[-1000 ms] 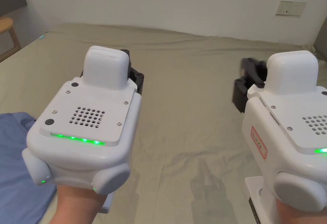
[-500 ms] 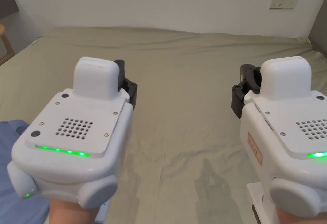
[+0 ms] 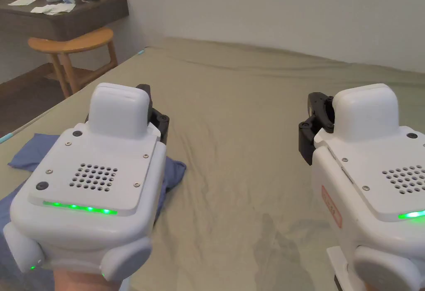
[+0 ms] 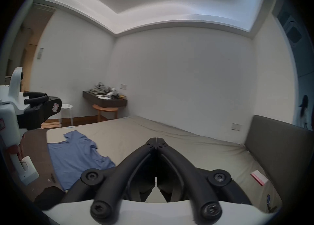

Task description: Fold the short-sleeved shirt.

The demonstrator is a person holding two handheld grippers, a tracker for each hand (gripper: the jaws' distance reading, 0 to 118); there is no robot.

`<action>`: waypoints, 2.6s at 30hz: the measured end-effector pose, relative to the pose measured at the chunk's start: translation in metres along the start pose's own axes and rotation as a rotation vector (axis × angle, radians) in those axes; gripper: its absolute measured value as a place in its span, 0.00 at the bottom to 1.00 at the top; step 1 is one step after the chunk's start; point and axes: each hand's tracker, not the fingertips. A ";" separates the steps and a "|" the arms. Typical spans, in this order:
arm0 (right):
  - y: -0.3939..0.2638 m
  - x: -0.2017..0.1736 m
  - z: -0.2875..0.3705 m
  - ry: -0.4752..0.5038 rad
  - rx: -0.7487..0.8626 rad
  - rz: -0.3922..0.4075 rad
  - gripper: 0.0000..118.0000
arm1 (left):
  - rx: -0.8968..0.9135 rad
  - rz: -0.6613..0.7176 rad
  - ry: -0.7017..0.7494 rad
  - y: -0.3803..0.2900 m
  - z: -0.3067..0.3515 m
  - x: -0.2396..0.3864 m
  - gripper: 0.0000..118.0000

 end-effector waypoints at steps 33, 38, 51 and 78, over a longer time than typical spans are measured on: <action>-0.029 -0.092 -0.062 0.245 -0.113 0.008 0.01 | -0.432 0.134 0.068 -0.097 -0.051 -0.100 0.00; -0.040 -0.093 -0.078 0.237 -0.152 0.028 0.01 | -0.654 0.151 0.039 -0.163 -0.113 -0.104 0.00; -0.077 -0.076 -0.132 0.179 -0.300 0.036 0.02 | -1.031 0.174 -0.073 -0.314 -0.257 -0.106 0.15; -0.090 -0.054 -0.119 0.169 -0.369 -0.024 0.02 | -0.843 0.341 -0.136 -0.313 -0.246 -0.115 0.00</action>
